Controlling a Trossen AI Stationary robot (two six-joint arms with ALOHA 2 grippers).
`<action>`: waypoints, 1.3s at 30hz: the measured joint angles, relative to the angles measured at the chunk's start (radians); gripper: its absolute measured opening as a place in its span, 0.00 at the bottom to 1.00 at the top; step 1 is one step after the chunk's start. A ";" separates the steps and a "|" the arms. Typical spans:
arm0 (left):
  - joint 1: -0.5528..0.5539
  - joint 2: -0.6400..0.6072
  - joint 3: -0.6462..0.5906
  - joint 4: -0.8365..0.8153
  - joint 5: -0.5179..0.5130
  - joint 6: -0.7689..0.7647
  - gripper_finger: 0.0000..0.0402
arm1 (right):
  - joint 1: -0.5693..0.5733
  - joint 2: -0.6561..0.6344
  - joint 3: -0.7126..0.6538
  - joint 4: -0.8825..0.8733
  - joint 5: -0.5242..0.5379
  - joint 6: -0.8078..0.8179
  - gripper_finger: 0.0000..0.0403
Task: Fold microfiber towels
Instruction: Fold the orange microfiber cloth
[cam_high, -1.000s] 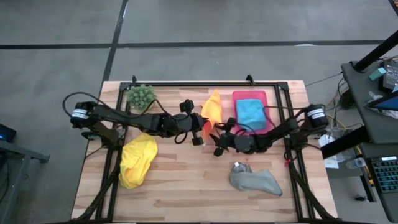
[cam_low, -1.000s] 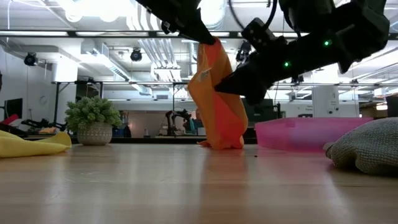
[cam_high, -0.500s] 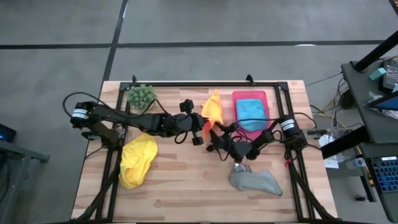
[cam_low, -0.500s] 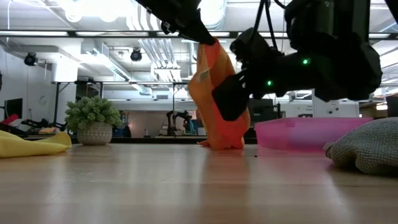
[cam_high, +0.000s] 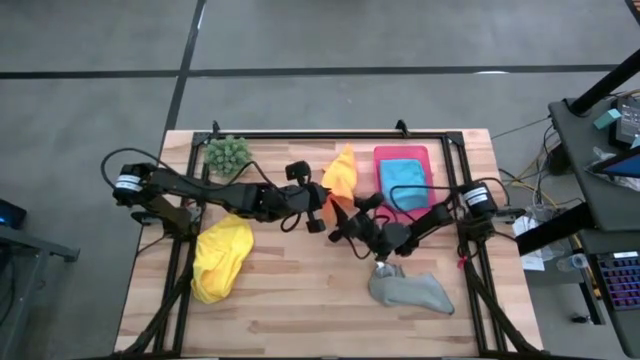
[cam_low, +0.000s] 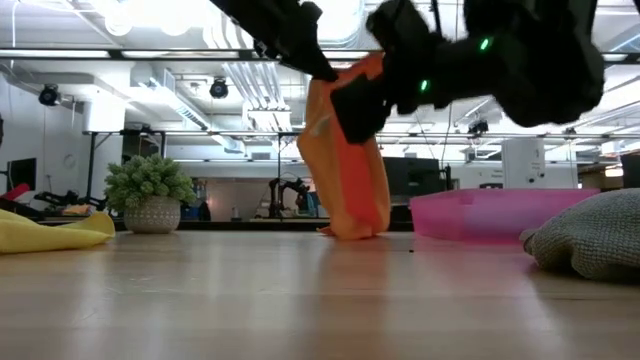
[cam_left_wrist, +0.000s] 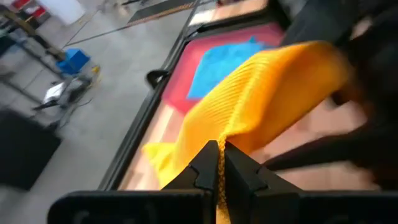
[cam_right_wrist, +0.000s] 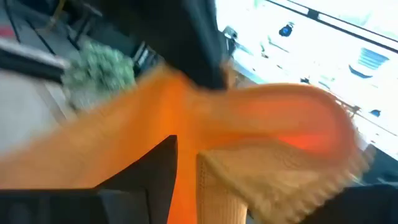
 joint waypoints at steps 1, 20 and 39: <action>0.000 0.000 0.000 -0.015 -0.016 0.000 0.00 | 0.005 -0.011 0.000 0.001 0.001 -0.001 0.46; -0.001 0.000 -0.001 -0.090 -0.025 -0.022 0.00 | 0.028 -0.087 0.001 -0.013 0.108 -0.099 0.03; -0.003 -0.037 -0.013 -0.215 0.100 -0.051 0.34 | -0.014 -0.581 0.199 -1.585 -0.311 0.910 0.02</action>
